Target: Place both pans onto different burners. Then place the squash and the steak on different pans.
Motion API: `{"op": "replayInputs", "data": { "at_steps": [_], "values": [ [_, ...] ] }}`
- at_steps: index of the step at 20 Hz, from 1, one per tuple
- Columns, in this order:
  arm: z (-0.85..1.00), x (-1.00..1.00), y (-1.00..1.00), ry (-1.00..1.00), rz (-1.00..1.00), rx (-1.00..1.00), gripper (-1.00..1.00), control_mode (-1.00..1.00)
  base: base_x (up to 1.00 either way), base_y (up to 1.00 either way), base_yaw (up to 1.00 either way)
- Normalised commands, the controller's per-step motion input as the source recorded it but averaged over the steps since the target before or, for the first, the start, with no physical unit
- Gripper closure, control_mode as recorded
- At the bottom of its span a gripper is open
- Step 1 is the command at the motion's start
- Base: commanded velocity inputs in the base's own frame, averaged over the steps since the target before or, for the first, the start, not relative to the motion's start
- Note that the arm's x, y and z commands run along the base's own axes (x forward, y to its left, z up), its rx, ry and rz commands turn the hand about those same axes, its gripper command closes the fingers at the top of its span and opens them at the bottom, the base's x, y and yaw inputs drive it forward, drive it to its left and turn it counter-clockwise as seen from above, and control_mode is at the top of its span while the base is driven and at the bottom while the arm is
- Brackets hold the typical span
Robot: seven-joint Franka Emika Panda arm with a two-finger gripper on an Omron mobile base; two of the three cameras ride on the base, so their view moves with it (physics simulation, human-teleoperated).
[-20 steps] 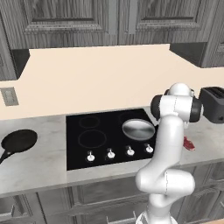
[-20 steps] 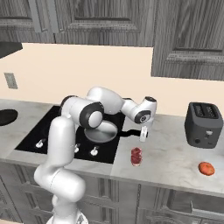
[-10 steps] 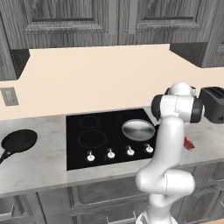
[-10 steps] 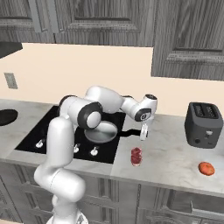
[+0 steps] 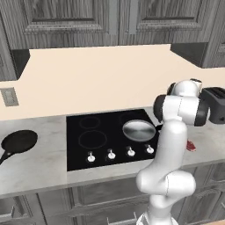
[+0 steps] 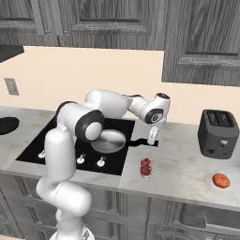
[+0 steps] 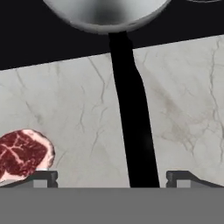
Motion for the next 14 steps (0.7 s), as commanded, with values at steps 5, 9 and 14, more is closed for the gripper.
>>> {"op": "replayInputs", "data": {
  "at_steps": [5,9,14],
  "values": [
    [0.06,-0.75,0.02,0.00,-0.36,0.01,-1.00,-1.00,0.00,0.00,0.00],
    [0.00,-0.76,0.00,0.00,-0.48,0.00,-1.00,-1.00,0.00,0.00,0.00],
    [0.00,-0.48,0.10,0.00,-0.50,0.00,-1.00,-1.00,0.00,0.00,0.00]
  ]
}}
